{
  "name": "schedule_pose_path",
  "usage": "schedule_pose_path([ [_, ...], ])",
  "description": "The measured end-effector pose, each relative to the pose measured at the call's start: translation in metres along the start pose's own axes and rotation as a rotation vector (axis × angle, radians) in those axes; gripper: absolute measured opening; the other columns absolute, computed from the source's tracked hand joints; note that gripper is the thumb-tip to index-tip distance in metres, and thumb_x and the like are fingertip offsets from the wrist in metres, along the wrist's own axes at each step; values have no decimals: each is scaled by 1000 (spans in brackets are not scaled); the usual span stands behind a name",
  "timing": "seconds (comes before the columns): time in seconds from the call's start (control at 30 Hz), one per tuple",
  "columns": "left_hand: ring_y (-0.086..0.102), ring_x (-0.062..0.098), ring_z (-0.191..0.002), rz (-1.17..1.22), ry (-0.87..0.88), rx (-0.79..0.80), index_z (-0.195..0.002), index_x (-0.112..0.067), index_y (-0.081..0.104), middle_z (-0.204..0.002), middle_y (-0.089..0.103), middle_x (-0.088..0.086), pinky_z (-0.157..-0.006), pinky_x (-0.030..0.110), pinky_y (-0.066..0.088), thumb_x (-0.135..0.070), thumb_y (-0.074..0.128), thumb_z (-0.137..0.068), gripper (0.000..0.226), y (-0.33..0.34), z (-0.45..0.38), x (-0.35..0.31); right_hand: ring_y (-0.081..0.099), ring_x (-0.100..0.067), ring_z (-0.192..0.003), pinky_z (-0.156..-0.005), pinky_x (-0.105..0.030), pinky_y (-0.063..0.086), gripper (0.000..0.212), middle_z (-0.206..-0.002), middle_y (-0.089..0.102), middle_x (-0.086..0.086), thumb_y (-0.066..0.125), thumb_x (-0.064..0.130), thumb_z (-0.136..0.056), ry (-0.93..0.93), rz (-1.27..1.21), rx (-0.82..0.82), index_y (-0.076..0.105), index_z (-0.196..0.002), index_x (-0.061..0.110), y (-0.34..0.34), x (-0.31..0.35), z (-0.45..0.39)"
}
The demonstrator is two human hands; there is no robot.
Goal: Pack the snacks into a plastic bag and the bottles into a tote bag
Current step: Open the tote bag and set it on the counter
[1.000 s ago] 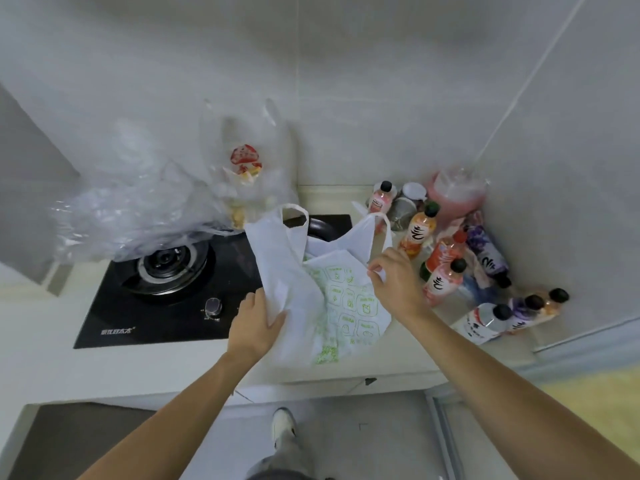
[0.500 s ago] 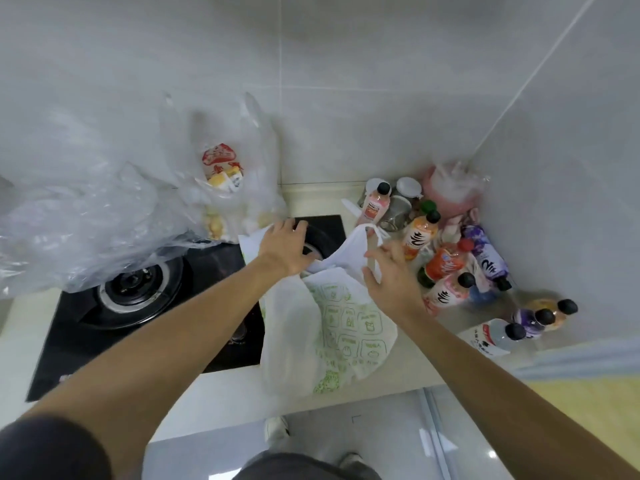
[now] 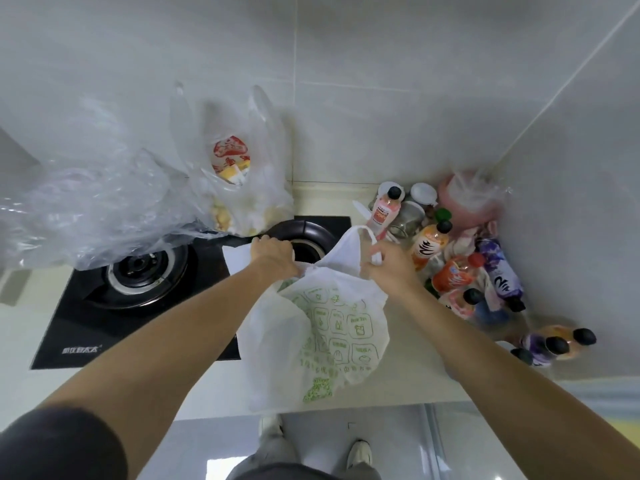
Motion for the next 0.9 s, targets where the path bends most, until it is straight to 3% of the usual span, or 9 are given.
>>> schedule_pose_path([
  [0.13, 56, 23, -100, 114, 9, -18, -100, -28, 59, -94, 61, -6, -87, 37, 32, -53, 44, -85, 33, 11, 16, -5, 66, -17, -89, -61, -24, 45, 33, -106, 64, -2, 73, 25, -89, 22, -211, 114, 52, -113, 19, 4, -3, 4],
  [0.23, 58, 23, -94, 217, -14, -41, -112, -24, 46, -85, 58, -7, -90, 38, 32, -51, 48, -91, 35, 15, 32, -10, 64, -13, -97, -55, -19, 45, 50, -120, 55, 10, 69, 29, -95, 62, -325, 246, 41, -136, 23, 5, -6, 17],
  [0.3, 61, 23, -88, 288, -33, -126, -98, -20, 54, -76, 60, -6, -86, 36, 38, -54, 53, -86, 36, 4, 48, -11, 69, -12, -90, -58, -23, 56, 35, -120, 66, 4, 69, 27, -97, 109, -419, 306, 56, -128, 18, 2, -13, 25],
  [0.37, 62, 23, -76, 375, -66, -210, -81, -17, 63, -70, 63, -1, -73, 35, 45, -56, 60, -79, 40, -16, 65, -9, 76, -26, -84, -68, -36, 64, 19, -107, 75, -17, 67, 18, -97, 149, -550, 305, 69, -112, 7, -8, -17, 29],
  [0.53, 62, 23, -67, 708, -70, -364, -73, -13, 67, -62, 61, 2, -61, 33, 46, -48, 76, -85, 38, -81, 108, -4, 76, -35, -86, -81, -43, 65, 12, -96, 76, -21, 67, 8, -94, 118, -748, 269, 69, -100, -3, -54, -2, 29],
  [0.6, 64, 20, -66, 709, -78, -491, -68, -16, 67, -60, 62, 0, -62, 32, 48, -46, 72, -89, 36, -118, 132, 1, 73, -29, -73, -75, -43, 64, 4, -83, 71, -18, 68, 6, -93, 59, -792, 265, 66, -94, 3, -79, 19, 29],
  [0.7, 69, 16, -72, 822, -53, -575, -62, -15, 70, -64, 71, -1, -76, 35, 56, -46, 64, -95, 46, -167, 168, 0, 66, -28, -64, -65, -41, 61, 11, -71, 65, -15, 72, 7, -90, -62, -791, 200, 62, -96, 7, -124, 52, 32],
  [0.8, 68, 18, -80, 1058, -38, -582, -71, -6, 71, -66, 73, 9, -88, 37, 52, -43, 56, -101, 50, -200, 203, -7, 64, -26, -56, -48, -32, 51, 23, -66, 61, -14, 76, 13, -87, -225, -722, 121, 62, -105, 11, -168, 78, 44],
  [0.9, 67, 21, -76, 1191, -53, -538, -76, -6, 70, -64, 72, 14, -84, 35, 48, -46, 52, -102, 52, -200, 235, -15, 66, -22, -54, -46, -26, 50, 22, -64, 54, -8, 77, 15, -87, -333, -608, 70, 63, -103, 17, -185, 82, 58],
])
Point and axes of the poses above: each hand's wrist, its own z-axis away from the middle knuckle, its own y-axis out of the palm, x = y × z, the point moved 9 cm from there along -z, towards the middle knuckle
